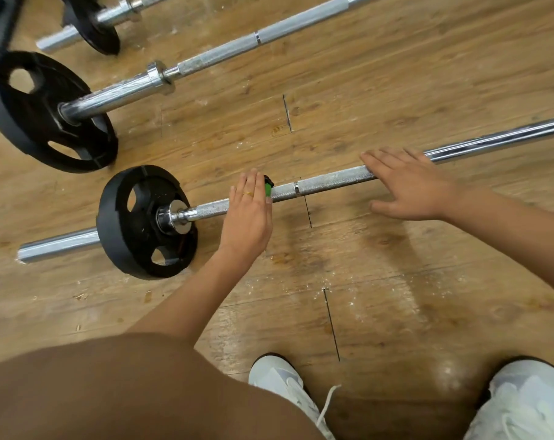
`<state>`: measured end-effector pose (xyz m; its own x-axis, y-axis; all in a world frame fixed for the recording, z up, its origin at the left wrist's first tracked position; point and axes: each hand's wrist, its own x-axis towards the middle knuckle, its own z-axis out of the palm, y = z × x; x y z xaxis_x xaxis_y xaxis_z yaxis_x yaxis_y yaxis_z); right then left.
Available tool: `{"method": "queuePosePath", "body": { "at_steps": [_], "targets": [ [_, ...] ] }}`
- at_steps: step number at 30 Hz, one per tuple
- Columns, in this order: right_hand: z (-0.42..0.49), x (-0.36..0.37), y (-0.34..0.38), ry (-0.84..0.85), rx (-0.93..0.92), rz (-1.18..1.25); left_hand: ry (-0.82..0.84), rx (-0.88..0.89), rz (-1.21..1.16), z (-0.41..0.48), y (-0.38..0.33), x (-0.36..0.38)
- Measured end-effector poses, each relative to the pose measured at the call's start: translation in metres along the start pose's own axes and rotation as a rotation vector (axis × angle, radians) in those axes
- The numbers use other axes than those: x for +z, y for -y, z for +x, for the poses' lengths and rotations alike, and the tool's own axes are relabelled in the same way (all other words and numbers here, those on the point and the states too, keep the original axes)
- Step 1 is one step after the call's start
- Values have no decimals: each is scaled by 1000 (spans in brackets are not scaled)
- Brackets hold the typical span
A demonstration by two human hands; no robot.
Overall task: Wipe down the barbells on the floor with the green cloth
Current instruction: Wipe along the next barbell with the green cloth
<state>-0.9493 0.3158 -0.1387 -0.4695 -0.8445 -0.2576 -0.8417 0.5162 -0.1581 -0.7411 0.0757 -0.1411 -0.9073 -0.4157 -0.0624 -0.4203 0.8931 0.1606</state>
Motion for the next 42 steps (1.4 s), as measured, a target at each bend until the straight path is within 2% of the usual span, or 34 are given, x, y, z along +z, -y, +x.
{"method": "queuePosePath", "body": {
  "at_steps": [3, 8, 13, 18, 28, 35, 39, 42],
  "targets": [
    [9, -2, -1, 2, 13, 4, 0, 39, 37, 13, 8, -3],
    [23, -4, -4, -15, 30, 5, -50, -89, 43, 22, 14, -4],
    [33, -9, -8, -11, 31, 2, -104, 8, 150, 23, 11, 4],
    [41, -10, -11, -3, 19, 0, -101, -123, 65, 37, 15, -1],
    [45, -12, -15, -34, -15, -12, -32, 43, 63, 52, 17, -1],
    [46, -13, -16, -42, -24, -11, -135, -110, 51, 45, -8, 16],
    [44, -10, -17, -77, -37, 0, -168, -316, 47, 43, 16, 8],
    [46, -6, -18, -77, -26, 19, -156, -250, 36, 41, -6, 12]
  ]
}}
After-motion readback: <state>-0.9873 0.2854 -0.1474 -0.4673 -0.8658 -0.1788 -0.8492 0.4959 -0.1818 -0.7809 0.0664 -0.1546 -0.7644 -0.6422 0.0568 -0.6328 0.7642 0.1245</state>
